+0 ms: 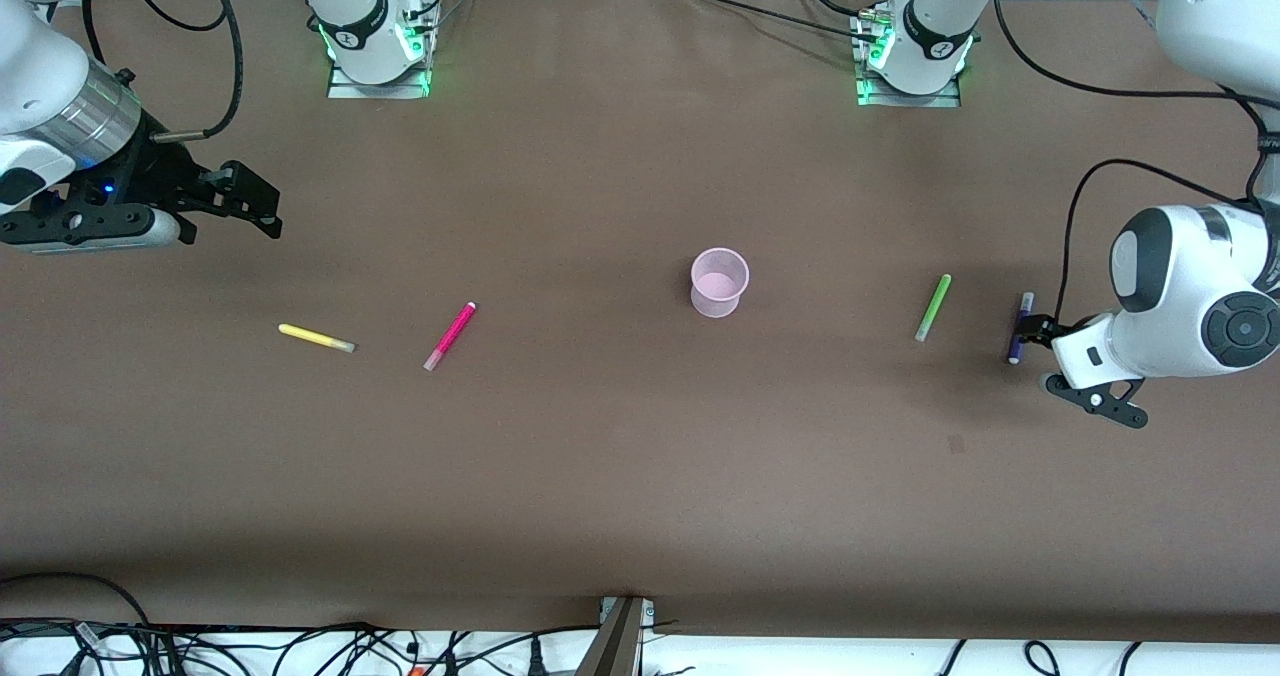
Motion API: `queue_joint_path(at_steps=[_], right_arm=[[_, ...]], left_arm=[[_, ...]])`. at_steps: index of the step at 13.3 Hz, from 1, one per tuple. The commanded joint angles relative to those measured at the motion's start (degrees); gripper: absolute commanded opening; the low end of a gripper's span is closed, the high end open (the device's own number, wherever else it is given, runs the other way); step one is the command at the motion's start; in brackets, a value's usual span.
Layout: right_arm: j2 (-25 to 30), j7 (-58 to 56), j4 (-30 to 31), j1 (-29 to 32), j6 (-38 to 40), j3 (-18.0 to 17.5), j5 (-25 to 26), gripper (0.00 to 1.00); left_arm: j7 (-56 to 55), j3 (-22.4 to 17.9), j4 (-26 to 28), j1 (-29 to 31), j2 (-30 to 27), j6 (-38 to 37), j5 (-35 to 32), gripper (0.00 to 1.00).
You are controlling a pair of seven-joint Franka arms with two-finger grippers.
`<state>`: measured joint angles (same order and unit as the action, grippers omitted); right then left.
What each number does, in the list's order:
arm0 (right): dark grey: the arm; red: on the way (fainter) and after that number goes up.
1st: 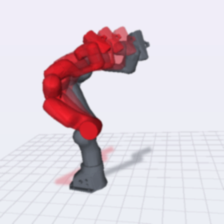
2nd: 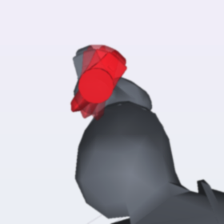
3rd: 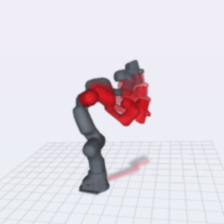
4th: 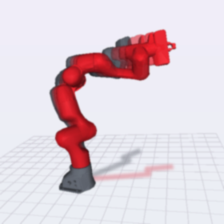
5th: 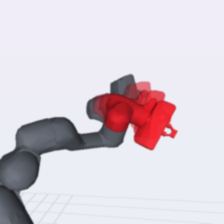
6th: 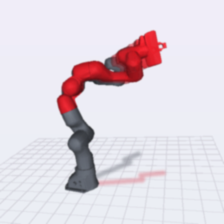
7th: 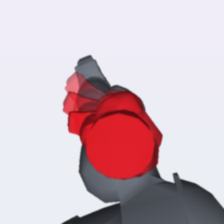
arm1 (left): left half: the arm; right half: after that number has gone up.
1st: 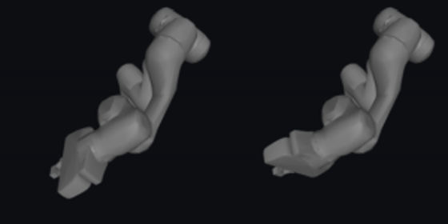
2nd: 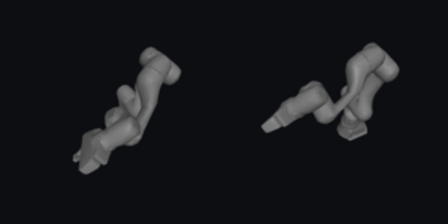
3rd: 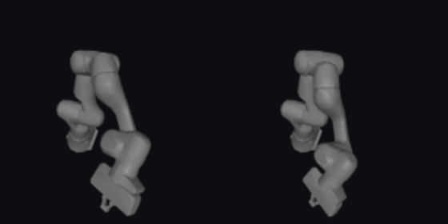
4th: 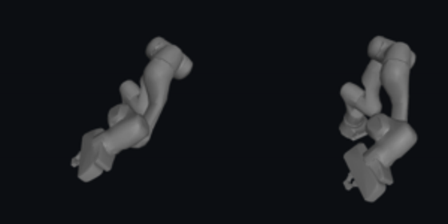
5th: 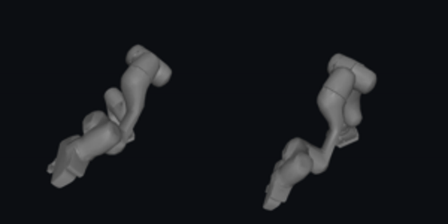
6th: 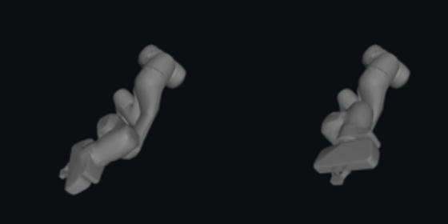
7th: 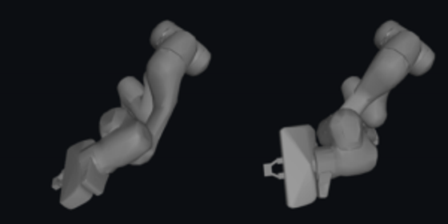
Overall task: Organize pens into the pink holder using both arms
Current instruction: 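Reach the left gripper down to the blue marker and grasp it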
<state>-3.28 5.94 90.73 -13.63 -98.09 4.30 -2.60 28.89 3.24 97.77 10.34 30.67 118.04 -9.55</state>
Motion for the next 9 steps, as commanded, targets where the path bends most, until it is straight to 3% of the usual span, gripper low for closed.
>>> queue_joint_path(at_steps=[1,3,9], right_arm=[[0.38,0.04,-0.29,0.01,0.7,0.01,-0.57,1.0],[0.38,0.22,-0.37,0.01,0.7,-0.17,-0.48,1.0],[0.47,0.56,-0.46,-0.08,0.62,-0.43,-0.65,1.0]], left_arm=[[9.13,0.8,4.16,4.93,1.93,8.14,0.05,1.0],[11.62,4.48,6.63,7.06,3.16,12.19,0.67,1.0],[11.8,5.37,8.56,7.68,3.08,12.56,3.66,1.0]])
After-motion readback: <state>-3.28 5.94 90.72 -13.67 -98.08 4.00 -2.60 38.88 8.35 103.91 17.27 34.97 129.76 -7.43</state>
